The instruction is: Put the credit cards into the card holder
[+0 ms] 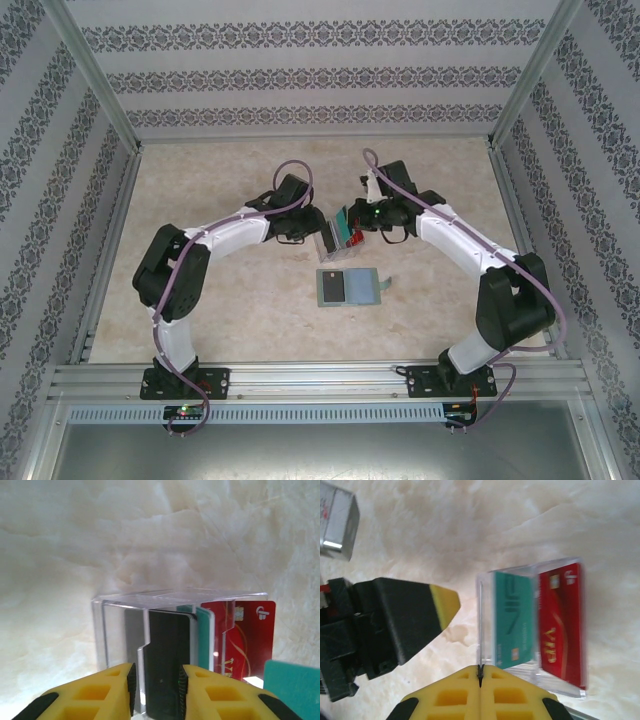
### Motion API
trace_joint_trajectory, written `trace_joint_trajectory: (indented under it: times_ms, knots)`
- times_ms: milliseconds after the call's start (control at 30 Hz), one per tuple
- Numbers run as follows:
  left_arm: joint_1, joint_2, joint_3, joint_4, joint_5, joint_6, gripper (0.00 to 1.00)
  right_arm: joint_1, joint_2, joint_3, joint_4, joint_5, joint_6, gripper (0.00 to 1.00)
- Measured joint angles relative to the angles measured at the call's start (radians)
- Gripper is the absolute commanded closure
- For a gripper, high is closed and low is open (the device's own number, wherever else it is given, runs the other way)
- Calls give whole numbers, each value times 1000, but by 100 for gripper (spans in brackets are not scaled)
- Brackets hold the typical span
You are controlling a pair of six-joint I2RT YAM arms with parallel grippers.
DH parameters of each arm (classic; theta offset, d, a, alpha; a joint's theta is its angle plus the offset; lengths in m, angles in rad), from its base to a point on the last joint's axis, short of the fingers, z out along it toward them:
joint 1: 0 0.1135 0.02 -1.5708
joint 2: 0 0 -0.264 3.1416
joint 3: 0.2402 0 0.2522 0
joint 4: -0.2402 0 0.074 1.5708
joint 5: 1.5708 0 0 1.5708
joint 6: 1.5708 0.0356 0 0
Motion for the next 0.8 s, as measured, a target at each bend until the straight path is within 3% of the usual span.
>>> trace_joint_trajectory:
  times_ms: [333, 800]
  knots:
    - [0, -50, -49, -10, -78, -13, 68, 61, 83, 28, 11, 43, 1, 100]
    - [0, -50, -50, -10, -82, -13, 69, -35, 34, 0, 14, 61, 4, 100]
